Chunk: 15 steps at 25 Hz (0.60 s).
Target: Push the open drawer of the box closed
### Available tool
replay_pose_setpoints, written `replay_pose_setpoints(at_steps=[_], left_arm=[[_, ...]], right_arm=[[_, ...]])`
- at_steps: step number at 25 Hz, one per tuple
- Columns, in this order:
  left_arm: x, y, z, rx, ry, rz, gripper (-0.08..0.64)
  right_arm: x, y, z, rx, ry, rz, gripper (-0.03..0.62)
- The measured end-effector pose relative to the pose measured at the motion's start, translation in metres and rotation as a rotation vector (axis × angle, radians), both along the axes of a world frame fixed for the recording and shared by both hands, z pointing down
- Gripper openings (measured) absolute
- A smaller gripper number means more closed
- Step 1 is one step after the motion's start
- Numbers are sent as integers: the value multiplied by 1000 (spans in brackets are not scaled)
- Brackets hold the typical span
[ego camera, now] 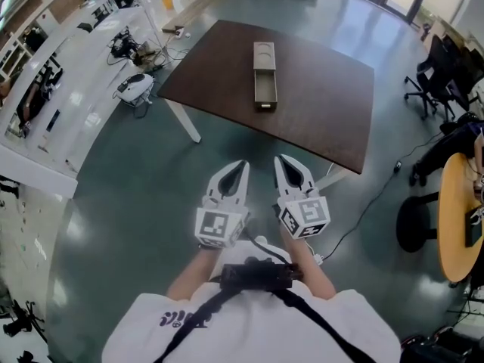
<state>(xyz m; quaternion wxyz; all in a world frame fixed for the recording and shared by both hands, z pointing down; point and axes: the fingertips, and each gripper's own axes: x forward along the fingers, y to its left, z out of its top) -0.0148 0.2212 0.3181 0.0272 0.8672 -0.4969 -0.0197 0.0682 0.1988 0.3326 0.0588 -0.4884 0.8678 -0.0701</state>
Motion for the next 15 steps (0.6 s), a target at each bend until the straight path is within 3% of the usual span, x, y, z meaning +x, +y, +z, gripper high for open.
replay_pose_setpoints(at_steps=[7,15], left_arm=[[-7,-90,20,5,4,63,9],[-30,-226,-4,53,33,138,9]], right_arm=[[-16,-78,9,-3,41,23,6],[-40,-196,-13,36,68,94,6]])
